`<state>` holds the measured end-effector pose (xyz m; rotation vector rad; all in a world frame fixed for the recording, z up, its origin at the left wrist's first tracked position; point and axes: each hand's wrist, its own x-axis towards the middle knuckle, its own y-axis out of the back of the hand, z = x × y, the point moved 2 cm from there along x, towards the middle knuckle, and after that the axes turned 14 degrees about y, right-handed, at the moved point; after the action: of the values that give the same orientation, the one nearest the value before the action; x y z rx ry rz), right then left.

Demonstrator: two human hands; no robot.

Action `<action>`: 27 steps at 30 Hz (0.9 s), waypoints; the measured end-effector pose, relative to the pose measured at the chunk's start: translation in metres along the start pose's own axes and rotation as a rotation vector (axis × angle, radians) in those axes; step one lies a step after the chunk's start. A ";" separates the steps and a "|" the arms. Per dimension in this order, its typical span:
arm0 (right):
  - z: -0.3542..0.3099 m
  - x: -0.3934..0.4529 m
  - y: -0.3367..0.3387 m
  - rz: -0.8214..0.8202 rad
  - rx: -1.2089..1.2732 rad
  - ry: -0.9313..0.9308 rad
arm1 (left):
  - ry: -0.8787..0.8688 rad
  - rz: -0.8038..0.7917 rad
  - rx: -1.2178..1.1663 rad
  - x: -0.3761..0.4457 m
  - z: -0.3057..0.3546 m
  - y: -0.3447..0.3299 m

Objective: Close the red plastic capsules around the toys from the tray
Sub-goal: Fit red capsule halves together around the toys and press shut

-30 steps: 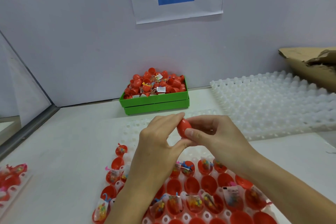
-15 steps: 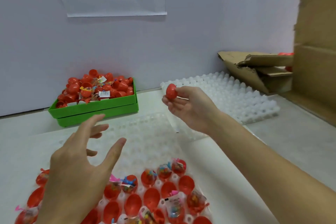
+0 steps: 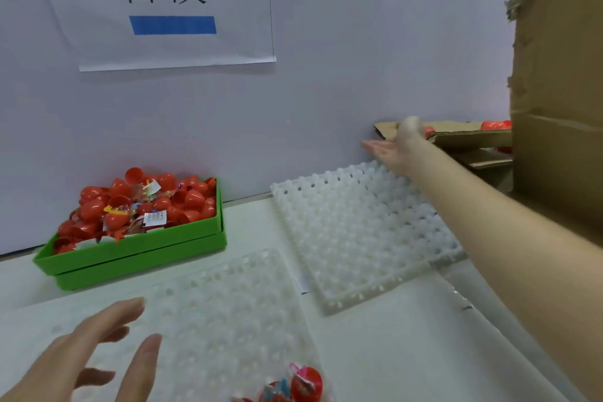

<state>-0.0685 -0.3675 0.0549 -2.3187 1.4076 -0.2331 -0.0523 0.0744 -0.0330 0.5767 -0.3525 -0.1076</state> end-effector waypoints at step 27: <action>0.093 -0.223 0.035 -0.807 -0.805 1.091 | 0.378 0.190 0.291 -0.004 -0.031 0.086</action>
<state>-0.1701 -0.1613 -0.0278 -3.6067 0.8343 -1.6139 -0.0451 0.1628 -0.0114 0.8313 -0.0519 0.2377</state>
